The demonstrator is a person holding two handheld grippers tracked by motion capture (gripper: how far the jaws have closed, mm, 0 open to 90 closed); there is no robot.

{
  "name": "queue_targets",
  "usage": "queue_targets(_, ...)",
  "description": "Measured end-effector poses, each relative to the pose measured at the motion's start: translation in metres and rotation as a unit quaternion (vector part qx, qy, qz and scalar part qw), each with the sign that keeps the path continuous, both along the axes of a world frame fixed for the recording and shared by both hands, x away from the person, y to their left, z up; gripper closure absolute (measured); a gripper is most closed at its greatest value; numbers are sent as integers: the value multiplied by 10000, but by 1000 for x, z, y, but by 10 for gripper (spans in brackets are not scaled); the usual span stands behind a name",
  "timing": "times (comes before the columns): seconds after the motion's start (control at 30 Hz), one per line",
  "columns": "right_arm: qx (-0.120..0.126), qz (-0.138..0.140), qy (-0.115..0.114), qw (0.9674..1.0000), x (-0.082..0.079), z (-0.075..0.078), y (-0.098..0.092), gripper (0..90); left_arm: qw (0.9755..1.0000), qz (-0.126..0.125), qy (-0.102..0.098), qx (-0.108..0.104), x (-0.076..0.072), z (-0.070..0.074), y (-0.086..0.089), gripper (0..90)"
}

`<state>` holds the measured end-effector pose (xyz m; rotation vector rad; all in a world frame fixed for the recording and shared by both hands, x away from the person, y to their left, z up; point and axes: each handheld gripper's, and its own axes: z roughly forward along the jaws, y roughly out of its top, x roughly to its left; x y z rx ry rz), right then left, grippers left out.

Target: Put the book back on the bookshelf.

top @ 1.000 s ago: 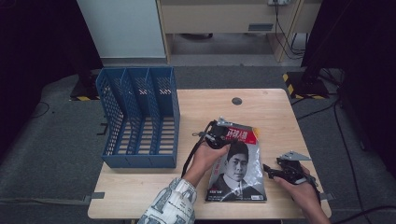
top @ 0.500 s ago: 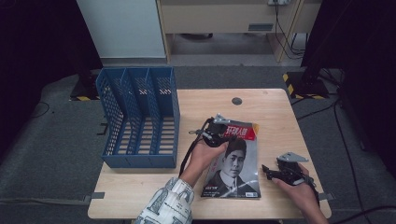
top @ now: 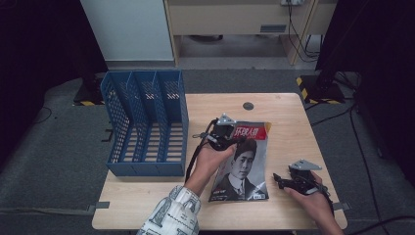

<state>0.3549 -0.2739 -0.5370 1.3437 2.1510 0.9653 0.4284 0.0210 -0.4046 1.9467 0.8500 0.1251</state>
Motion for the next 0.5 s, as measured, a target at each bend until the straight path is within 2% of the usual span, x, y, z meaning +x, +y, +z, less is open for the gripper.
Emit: queue_targets(0.5,-9,29,-23,10000,1,0,1,275,9997,125,-26,-200,6,14,11,866)
